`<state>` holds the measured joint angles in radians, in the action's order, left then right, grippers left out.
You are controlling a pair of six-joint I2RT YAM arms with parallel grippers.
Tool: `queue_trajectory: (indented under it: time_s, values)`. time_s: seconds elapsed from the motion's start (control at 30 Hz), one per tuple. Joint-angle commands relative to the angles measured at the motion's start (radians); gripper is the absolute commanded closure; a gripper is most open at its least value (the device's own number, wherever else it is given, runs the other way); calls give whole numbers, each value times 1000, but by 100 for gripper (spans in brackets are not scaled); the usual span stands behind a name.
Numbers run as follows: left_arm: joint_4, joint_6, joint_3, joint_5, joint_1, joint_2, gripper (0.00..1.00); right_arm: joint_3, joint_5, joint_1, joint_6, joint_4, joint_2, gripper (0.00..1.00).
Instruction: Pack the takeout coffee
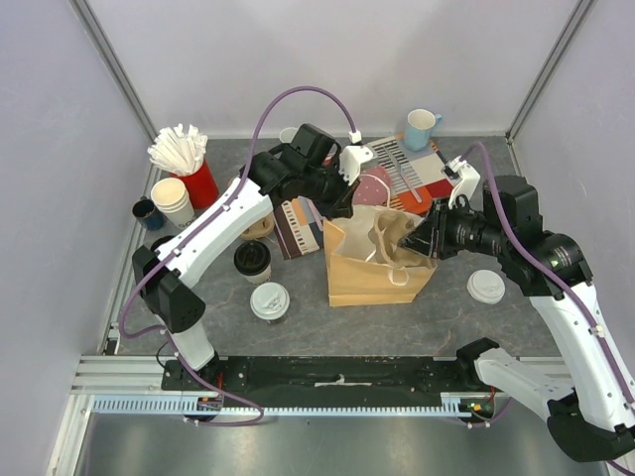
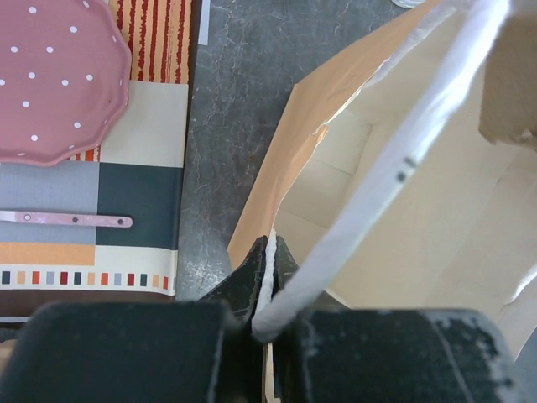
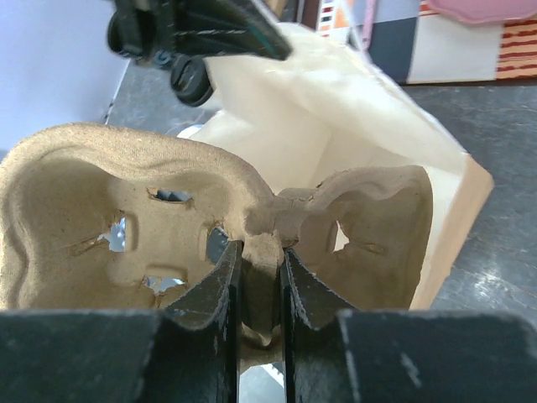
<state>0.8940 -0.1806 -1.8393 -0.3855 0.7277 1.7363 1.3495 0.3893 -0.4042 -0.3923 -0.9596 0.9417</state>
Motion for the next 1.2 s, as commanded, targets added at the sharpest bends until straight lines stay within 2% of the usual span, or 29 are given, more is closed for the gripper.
queue_trajectory:
  time_s: [0.0, 0.1, 0.17, 0.27, 0.33, 0.43, 0.57, 0.8, 0.97, 1.17]
  values:
    - [-50, 6, 8, 28, -11, -21, 98, 51, 210, -4, 72, -31, -15, 100]
    - [-49, 3, 2, 13, -13, -23, 98, 51, 290, -5, 139, -80, -26, 100]
    - [-38, -2, -5, -16, -13, -29, 98, 66, 274, -4, 170, -119, -27, 100]
    - [-12, -5, 3, -87, -7, -43, 98, 115, 137, -4, 149, -99, -6, 100]
    - [2, -8, 12, -96, 12, -60, 98, 148, -16, -4, 26, -39, 12, 100]
    - [3, 3, 29, -111, 24, -70, 98, 128, -91, -4, -58, 10, 61, 100]
    - [3, 27, 17, -116, 26, -75, 98, 62, -213, -4, -42, 2, 72, 100]
    - [2, 10, -1, -90, 24, -70, 98, 1, -161, -4, -43, 28, 58, 100]
    - [-23, -26, 11, 26, 12, -52, 98, -64, -78, -4, 1, -40, 62, 100]
    - [-29, -23, -41, 4, -8, -23, 98, -43, -332, -5, 12, -160, 106, 100]
